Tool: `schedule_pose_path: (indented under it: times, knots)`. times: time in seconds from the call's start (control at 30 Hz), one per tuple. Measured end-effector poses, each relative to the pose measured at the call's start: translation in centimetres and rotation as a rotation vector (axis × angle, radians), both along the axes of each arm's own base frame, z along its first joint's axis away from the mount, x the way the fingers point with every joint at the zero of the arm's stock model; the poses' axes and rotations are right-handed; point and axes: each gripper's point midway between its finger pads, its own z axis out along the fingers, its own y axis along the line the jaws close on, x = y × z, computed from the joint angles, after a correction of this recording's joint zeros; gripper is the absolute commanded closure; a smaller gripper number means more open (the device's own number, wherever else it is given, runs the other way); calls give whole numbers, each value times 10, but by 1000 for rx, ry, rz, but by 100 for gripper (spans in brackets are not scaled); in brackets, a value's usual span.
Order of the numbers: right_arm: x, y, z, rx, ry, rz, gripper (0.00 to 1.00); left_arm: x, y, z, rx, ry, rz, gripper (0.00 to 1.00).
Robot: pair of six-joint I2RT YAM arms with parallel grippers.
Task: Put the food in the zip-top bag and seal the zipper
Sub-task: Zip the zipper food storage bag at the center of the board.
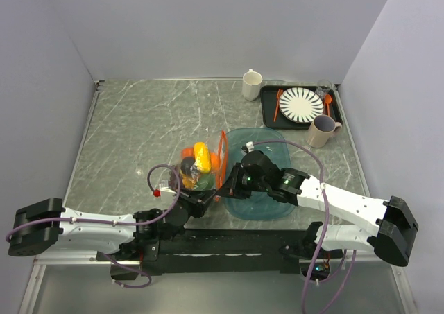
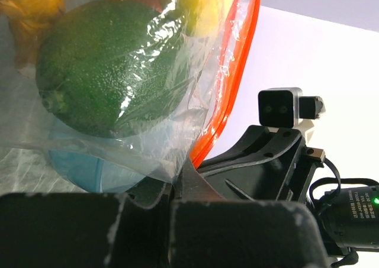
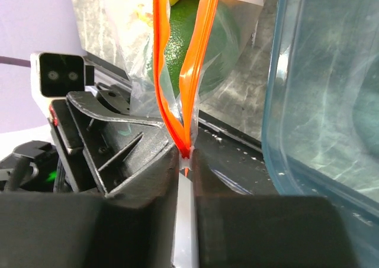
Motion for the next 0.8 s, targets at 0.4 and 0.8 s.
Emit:
schedule_pose_path:
  times: [0.4, 0.8]
  knots:
    - [-1, -1, -2, -2, 2, 2, 72, 2, -2, 0, -6, -1, 3, 99]
    - [-1, 0, -1, -1, 2, 4, 100, 2, -1, 0, -13, -1, 4, 83]
